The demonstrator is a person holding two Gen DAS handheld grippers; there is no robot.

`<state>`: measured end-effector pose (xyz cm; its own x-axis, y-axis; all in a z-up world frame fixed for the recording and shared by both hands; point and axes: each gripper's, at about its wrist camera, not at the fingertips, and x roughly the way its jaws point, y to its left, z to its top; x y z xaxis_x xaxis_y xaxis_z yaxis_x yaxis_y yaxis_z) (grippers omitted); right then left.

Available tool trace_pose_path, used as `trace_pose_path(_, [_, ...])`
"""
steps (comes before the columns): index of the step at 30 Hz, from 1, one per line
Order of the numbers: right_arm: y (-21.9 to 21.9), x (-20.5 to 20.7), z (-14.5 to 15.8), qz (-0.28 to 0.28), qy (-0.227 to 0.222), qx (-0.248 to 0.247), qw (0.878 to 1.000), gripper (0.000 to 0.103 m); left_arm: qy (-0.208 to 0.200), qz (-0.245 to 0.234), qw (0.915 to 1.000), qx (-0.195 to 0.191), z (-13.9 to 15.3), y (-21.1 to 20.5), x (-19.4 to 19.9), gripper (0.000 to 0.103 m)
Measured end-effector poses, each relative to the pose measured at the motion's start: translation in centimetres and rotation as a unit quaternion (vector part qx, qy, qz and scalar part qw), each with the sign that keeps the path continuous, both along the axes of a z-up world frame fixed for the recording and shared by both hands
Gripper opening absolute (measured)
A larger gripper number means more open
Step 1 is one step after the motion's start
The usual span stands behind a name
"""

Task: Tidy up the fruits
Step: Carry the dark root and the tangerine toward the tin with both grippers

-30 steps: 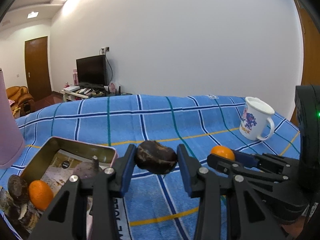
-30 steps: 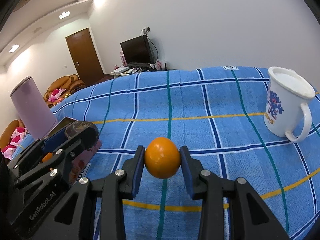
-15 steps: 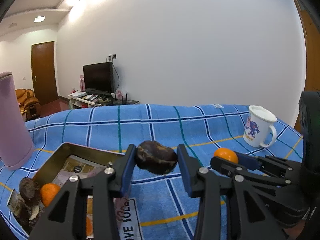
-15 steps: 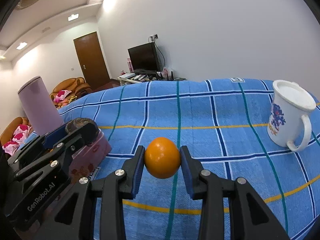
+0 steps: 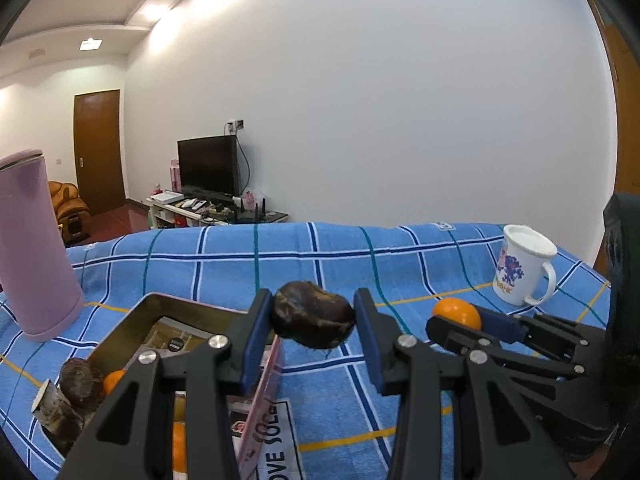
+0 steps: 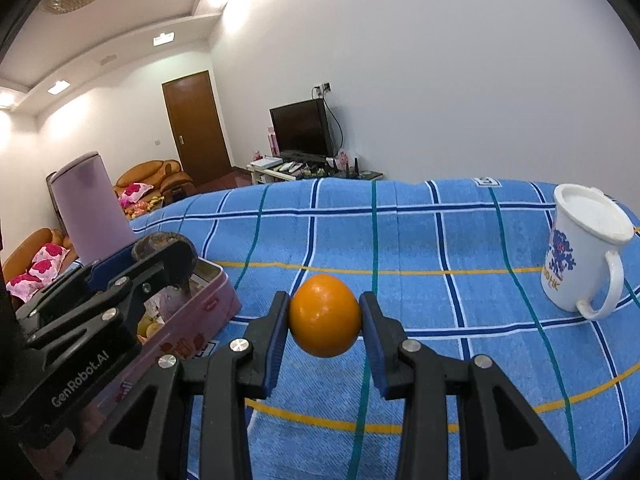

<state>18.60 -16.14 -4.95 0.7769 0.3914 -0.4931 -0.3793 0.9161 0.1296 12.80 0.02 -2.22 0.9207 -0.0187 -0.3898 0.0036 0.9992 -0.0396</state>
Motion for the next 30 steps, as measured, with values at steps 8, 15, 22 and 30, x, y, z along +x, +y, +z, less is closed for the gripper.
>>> trace_pose_path(8, [1.0, -0.4, 0.1, 0.014, -0.008, -0.008, 1.000, 0.037, -0.008, 0.009, 0.9999, -0.003, 0.6, 0.8, -0.9, 0.043])
trace_pose_path(15, [2.4, -0.9, 0.4, 0.035, -0.017, -0.016, 0.999, 0.037, -0.001, 0.013, 0.9999, -0.006, 1.0, 1.7, -1.3, 0.043])
trace_pose_path(22, [3.5, -1.2, 0.9, 0.049, -0.017, -0.019, 0.998, 0.037, 0.000, 0.017, 0.9998, 0.002, 1.3, 2.4, -2.1, 0.043])
trace_pose_path(30, [5.1, -1.8, 1.1, 0.071, -0.011, -0.027, 0.997, 0.037, 0.007, 0.036, 0.9993, 0.006, 1.3, 4.4, -2.9, 0.043])
